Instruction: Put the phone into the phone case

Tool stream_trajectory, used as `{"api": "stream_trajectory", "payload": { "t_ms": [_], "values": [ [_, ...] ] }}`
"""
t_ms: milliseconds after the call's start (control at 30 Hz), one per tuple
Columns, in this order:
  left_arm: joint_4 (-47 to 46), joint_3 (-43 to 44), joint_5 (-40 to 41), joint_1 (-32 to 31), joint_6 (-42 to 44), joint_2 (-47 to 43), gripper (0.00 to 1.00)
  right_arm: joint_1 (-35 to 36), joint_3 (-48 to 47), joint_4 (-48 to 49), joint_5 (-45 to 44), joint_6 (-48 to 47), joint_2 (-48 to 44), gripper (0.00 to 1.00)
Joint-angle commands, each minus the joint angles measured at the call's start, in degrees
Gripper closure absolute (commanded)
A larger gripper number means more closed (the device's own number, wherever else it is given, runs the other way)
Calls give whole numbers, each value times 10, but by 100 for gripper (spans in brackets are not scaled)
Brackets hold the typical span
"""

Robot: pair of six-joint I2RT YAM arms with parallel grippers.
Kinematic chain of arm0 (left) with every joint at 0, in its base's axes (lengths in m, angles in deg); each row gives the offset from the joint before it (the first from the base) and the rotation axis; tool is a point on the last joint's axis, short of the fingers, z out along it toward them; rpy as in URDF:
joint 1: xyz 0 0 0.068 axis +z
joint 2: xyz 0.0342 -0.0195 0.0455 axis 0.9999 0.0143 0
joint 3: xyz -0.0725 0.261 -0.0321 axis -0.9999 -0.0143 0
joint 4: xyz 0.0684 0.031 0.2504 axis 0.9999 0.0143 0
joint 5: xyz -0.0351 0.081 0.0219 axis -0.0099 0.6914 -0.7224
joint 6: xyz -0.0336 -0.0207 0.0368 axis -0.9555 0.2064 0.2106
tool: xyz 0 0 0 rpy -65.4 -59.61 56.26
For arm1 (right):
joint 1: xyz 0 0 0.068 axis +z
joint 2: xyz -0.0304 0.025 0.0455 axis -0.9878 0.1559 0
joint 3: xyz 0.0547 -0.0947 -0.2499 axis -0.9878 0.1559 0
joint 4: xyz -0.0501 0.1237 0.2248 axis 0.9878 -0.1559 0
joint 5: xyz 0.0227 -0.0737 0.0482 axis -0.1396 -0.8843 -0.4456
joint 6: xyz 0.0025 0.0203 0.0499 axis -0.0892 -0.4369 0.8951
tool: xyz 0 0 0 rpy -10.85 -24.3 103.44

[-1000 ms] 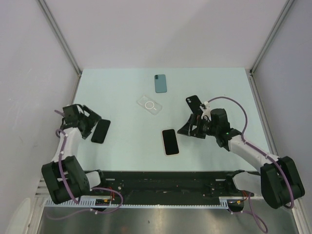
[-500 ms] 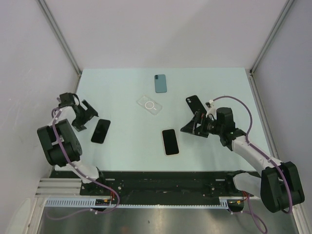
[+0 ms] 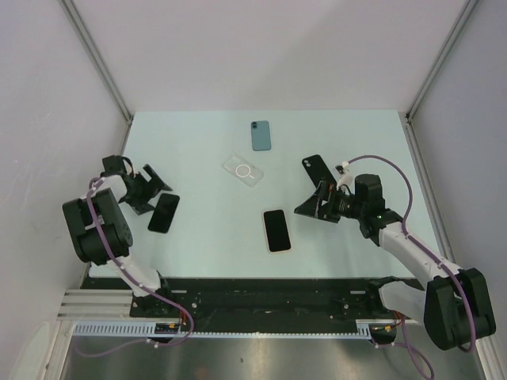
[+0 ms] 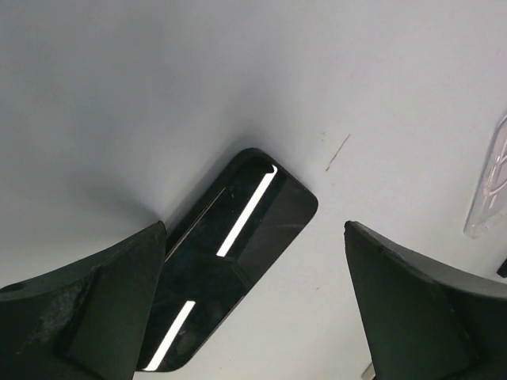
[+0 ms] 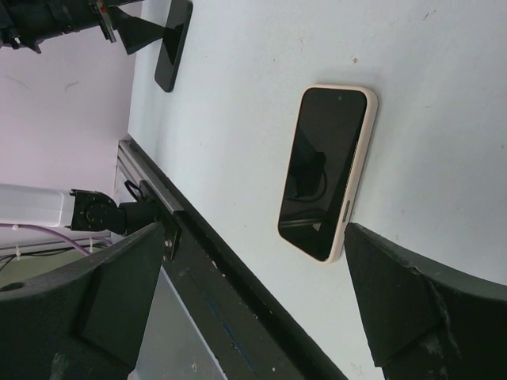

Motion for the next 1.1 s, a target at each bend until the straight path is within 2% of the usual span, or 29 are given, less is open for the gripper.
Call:
{"api": "stream_trajectory", "payload": {
  "t_ms": [0, 267, 400, 533, 667, 900, 1067],
  "values": [
    [-13, -14, -56, -32, 6, 14, 1, -5, -20, 0, 10, -7, -16, 0],
    [-41, -28, -97, -141, -8, 6, 1, -6, -20, -33, 6, -15, -28, 0],
    [-80, -76, -101, -196, -35, -49, 2, -7, -20, -38, 4, -19, -28, 0],
    [-89, -87, -109, -246, -33, -77, 2, -8, -20, -41, -1, -26, -22, 0],
    [-110, -82, -134, -267, -28, -83, 2, -10, -19, -36, -2, -26, -17, 0],
    [-136, -22, -103, -274, -55, -39, 2, -11, -20, -41, -3, -33, -26, 0],
    [-142, -9, -80, -308, -70, -5, 2, -15, -20, -53, -3, -39, -29, 0]
  ]
}}
